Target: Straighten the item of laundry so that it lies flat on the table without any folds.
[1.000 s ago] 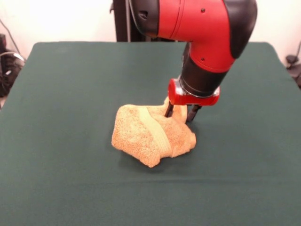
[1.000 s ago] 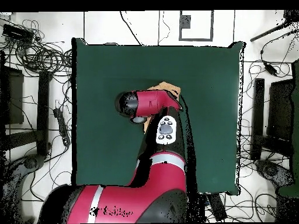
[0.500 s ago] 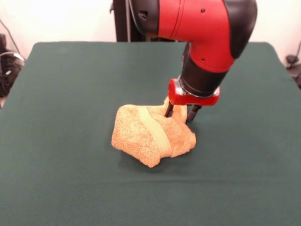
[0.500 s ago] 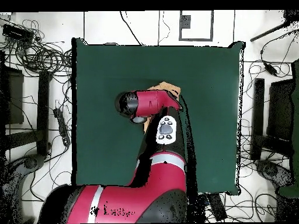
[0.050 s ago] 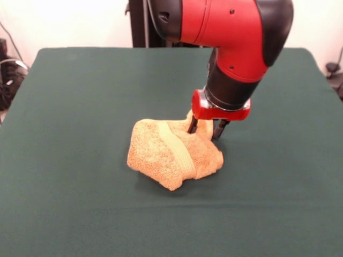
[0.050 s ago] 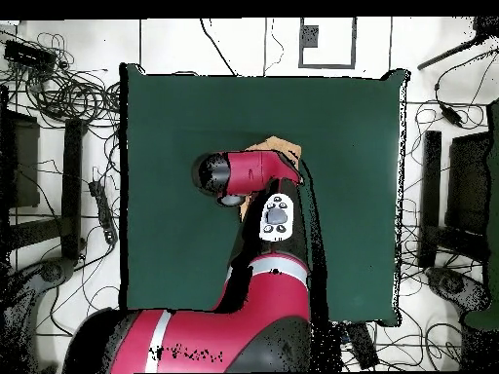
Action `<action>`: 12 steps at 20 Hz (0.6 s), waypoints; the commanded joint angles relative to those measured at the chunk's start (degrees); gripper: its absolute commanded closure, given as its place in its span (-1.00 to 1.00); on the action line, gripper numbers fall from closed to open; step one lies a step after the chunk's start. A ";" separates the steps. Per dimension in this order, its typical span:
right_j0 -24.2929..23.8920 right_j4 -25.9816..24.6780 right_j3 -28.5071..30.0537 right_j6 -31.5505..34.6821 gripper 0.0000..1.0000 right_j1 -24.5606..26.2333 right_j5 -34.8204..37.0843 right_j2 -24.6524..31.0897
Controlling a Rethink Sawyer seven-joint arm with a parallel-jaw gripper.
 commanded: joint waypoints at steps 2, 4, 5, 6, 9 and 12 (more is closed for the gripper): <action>-1.75 -1.65 2.02 12.23 -1.00 8.71 -18.43 3.01; -1.88 -1.66 1.97 12.02 -1.00 8.65 -17.91 3.11; -1.85 -1.76 1.87 11.99 -1.00 8.66 -17.77 3.09; -1.83 -1.96 1.83 11.90 -1.00 8.65 -17.91 3.10; -1.89 -1.32 2.91 14.59 -1.00 8.52 -21.12 3.10; -1.15 -1.63 2.64 15.72 -1.00 8.73 -22.17 2.14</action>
